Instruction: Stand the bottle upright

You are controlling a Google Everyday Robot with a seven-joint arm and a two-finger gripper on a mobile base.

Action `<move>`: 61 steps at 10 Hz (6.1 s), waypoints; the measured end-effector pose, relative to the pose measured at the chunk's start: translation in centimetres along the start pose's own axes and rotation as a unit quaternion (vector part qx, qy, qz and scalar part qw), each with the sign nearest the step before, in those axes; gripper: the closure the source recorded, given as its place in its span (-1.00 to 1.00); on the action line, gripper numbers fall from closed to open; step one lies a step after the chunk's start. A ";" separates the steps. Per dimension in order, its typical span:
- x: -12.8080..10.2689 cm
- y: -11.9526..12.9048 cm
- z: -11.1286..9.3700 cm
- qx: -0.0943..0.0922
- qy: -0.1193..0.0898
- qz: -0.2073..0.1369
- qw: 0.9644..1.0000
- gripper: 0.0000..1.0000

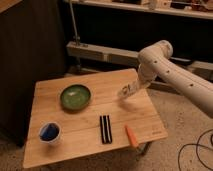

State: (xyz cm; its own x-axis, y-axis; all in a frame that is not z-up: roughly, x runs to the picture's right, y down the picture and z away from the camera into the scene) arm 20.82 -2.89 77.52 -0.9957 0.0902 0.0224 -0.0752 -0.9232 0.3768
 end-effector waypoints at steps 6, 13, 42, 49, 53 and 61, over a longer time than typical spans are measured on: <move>0.1 0.1 -0.7 0.023 -0.031 -0.066 0.997 0.95; 0.9 -0.6 -0.2 0.014 -0.050 -0.100 0.994 0.95; -2.5 -2.4 2.4 0.048 -0.110 -0.105 0.987 -0.50; -1.9 -2.4 1.5 0.073 -0.079 -0.090 0.990 -0.60; -2.1 -0.7 0.9 0.127 0.009 0.010 0.992 -0.60; -7.2 4.6 -2.3 0.146 0.130 0.180 0.964 -0.60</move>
State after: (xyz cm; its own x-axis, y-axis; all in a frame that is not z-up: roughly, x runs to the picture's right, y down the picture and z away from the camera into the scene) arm 27.53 -8.65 76.93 -0.9375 -0.3474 -0.0184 0.2578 -0.7292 0.6339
